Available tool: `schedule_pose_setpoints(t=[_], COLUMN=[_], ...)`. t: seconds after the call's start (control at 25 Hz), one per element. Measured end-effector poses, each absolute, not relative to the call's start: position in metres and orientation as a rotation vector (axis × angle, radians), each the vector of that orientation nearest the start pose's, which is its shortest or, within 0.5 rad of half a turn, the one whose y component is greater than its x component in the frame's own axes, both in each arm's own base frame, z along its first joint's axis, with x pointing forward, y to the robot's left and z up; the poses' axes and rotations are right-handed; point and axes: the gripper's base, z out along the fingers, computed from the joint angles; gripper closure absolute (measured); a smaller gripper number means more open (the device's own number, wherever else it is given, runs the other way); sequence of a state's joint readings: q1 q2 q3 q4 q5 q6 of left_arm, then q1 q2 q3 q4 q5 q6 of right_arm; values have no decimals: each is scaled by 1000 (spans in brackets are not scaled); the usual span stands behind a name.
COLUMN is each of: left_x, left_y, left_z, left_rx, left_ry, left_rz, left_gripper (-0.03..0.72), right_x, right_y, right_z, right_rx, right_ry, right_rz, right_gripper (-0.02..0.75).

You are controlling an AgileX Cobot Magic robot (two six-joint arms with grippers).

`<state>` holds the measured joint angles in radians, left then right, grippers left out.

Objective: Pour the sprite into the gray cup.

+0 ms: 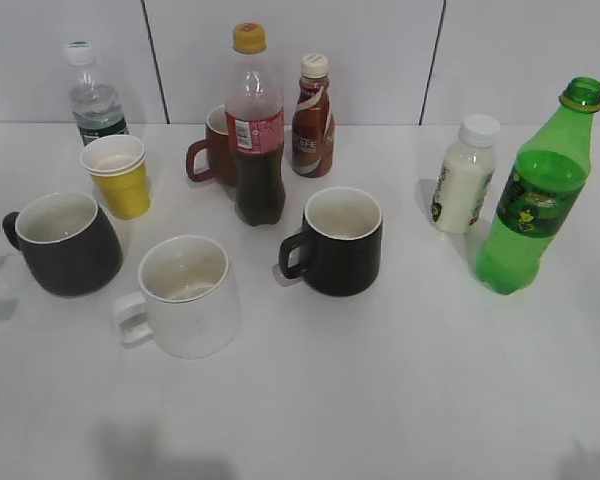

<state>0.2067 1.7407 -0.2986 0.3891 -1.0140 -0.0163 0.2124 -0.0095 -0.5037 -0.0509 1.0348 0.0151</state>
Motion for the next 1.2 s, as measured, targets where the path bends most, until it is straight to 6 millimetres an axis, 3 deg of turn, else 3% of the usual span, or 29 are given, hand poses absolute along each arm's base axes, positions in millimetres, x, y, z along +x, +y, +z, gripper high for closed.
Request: schedule_pose_setpoints(t=[0.12,0.32,0.68,1.04,1.2], left_x=[254,273,288,313,321], left_y=[35,39,41,26,18], left_z=[120,102,82,80,77], left_rx=[283,416,421,422,436], left_ry=[1903,1915,1919,1880,1866], left_rz=[-110,-187,-234,-233,-244], left_gripper=[445,422,415,416,484], right_x=[-5,-5,-5,-5,-5], right_y=[-5,-5,-5,-5,-5], right_z=[280,280,280,280,280], right_rx=[-196,-195,-195,-195,-195], right_ry=[1996,1996,1996,1996,1996], right_rz=[85,85,85,85,85], right_gripper=[262,262,262,264,265])
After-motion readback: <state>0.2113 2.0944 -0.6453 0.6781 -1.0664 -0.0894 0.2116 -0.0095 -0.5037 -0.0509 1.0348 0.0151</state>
